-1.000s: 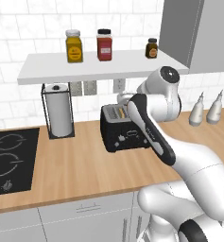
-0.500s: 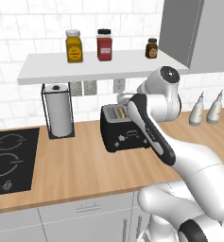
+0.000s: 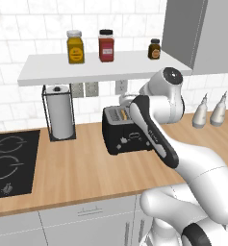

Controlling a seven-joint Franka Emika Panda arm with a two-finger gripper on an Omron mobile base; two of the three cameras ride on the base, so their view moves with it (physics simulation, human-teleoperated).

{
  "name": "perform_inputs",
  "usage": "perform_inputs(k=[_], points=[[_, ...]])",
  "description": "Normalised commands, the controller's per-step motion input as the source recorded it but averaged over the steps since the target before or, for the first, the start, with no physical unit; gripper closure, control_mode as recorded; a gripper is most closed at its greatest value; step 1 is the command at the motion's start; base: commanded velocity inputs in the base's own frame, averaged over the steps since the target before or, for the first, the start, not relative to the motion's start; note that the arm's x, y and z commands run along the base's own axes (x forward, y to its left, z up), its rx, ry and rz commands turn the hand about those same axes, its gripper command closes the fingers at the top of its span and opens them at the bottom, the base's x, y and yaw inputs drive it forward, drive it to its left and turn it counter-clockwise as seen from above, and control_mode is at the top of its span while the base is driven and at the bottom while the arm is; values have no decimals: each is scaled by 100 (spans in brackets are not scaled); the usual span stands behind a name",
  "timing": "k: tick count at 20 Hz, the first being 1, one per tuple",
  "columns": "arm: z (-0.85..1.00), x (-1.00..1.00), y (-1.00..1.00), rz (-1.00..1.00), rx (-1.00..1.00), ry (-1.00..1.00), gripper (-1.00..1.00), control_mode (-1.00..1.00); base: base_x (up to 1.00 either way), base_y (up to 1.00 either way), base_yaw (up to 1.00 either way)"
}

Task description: Start the toaster. Once the lever pops up, take the bread to the plate on the dining counter.

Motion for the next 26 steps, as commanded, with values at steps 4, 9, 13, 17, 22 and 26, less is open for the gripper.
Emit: perform_inputs(k=[4, 9, 13, 17, 22, 26], points=[[0, 0, 0, 0, 0, 0, -100, -100, 0, 0, 0], [0, 0, 0, 0, 0, 0, -100, -100, 0, 0, 0], [0, 0, 0, 0, 0, 0, -100, -100, 0, 0, 0], [0, 0, 0, 0, 0, 0, -100, -100, 0, 0, 0], [0, 0, 0, 0, 0, 0, -100, -100, 0, 0, 0], [0, 0, 0, 0, 0, 0, -100, -100, 0, 0, 0]])
